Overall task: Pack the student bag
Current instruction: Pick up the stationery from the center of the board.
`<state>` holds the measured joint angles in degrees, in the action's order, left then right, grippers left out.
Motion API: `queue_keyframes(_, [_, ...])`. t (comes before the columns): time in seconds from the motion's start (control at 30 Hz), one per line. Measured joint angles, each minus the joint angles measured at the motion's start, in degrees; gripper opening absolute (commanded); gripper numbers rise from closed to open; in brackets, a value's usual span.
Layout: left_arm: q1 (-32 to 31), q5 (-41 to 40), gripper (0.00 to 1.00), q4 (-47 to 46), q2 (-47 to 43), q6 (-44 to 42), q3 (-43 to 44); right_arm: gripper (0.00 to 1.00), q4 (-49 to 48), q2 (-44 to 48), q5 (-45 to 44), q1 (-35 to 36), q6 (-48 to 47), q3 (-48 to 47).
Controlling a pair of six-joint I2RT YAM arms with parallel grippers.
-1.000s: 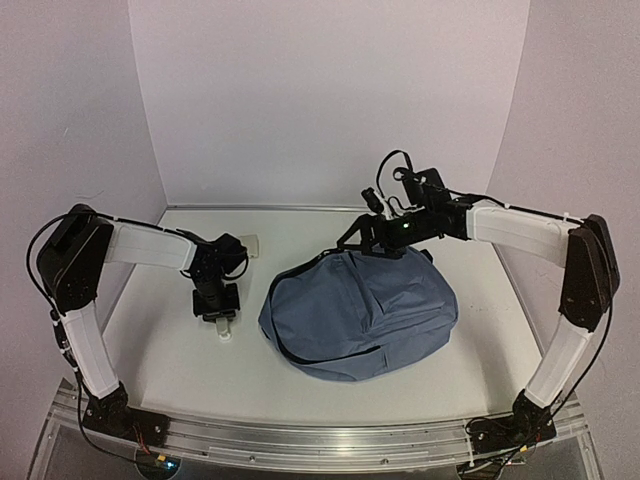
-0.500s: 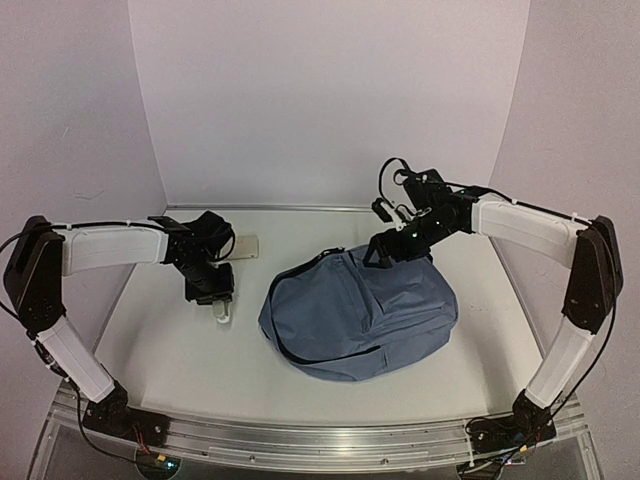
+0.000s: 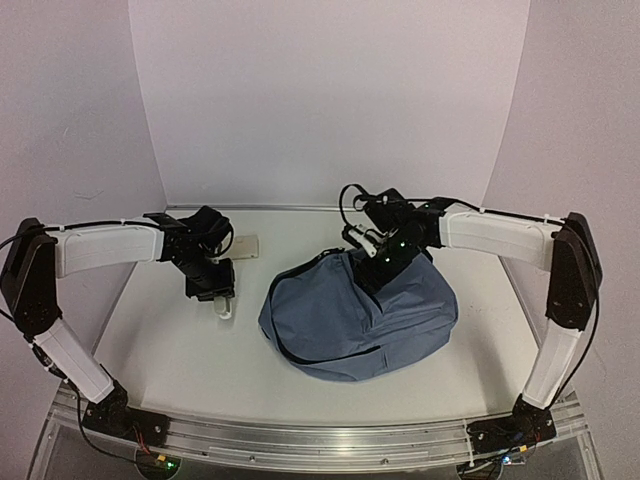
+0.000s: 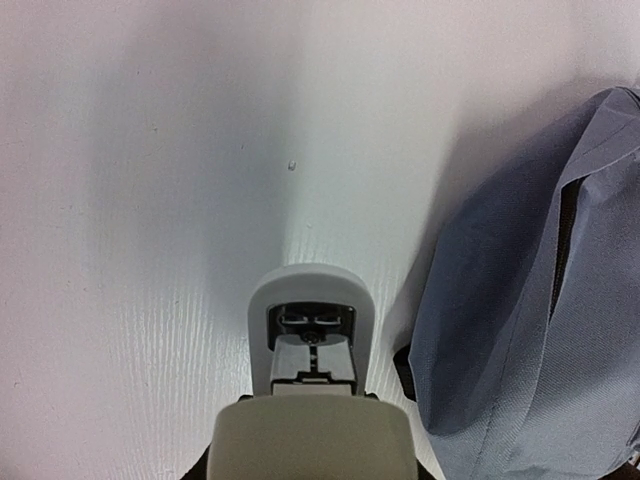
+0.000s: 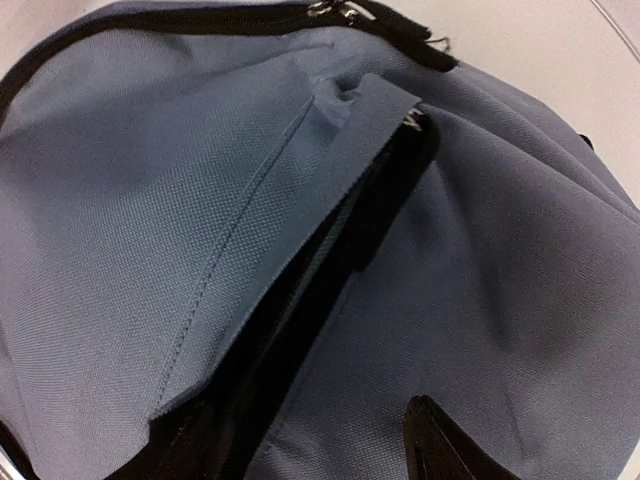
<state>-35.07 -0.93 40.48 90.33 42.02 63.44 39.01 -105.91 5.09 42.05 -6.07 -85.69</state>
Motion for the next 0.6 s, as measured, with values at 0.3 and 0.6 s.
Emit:
queue_keyframes(0.3, [0.00,0.72,0.00,-0.03,-0.42,-0.02,0.00,0.54,2.67,-1.13,-2.81,3.69,-0.10,-2.23])
queue_keyframes(0.6, [0.00,0.84,0.00,-0.01,-1.17,-0.06,0.00,0.32,3.55,-2.10,-10.55,5.31,-1.89,-2.28])
